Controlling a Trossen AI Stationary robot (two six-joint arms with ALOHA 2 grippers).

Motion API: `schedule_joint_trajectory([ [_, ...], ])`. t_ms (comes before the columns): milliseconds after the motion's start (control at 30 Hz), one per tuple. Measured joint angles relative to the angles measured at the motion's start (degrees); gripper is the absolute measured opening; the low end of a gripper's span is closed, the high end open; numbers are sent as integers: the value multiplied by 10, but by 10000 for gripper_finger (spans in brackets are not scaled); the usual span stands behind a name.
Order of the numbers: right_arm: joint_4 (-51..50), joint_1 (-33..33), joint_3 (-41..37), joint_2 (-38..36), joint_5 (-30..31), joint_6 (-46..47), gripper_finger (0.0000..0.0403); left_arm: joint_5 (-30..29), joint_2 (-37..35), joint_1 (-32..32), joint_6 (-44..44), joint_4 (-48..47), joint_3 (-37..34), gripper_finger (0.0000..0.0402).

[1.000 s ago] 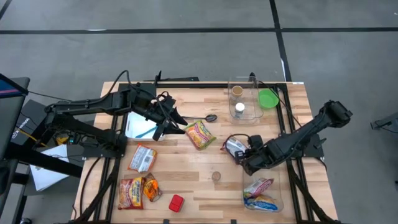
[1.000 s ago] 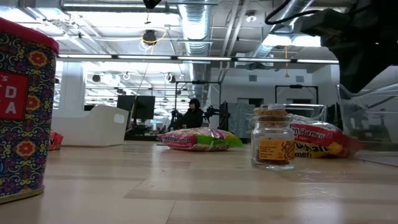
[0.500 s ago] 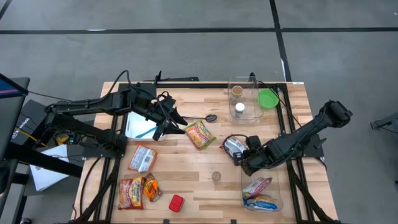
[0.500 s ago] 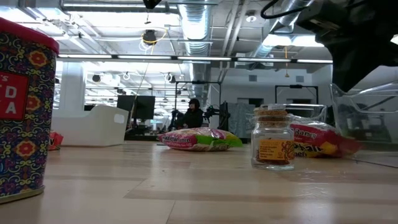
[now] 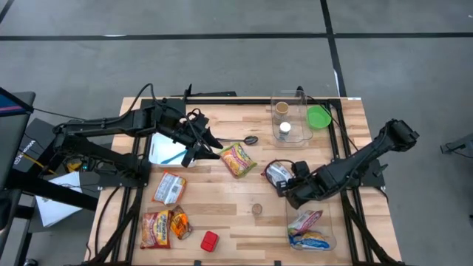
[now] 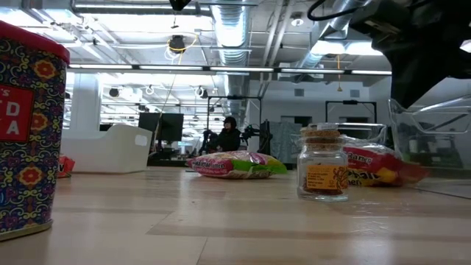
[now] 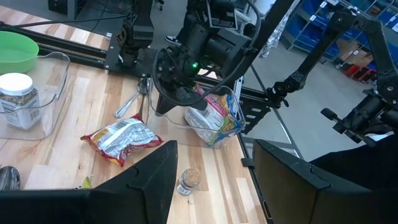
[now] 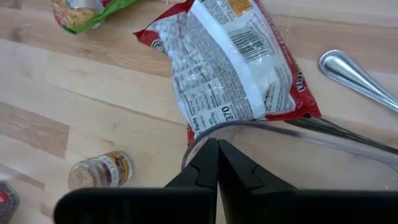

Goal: Pick & Place Food Item
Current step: Adjust the bottom transparent bin, then put the red noodle pack into the bottom transparent bin

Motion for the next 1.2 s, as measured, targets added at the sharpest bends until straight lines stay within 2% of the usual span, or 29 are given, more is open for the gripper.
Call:
schedule_joint_trajectory([
  [467,-15,26,0,-15,2,42,0,0,0,-1,-4,0,0,204],
  [867,-86,69,0,-125,116,68,0,-1,0,-1,-4,0,0,204],
  [1000,-84,73,0,-163,163,29,0,-3,0,-1,-4,0,0,204],
  [1200,-70,50,0,-216,176,-88,0,-44,0,-1,-5,0,0,204],
])
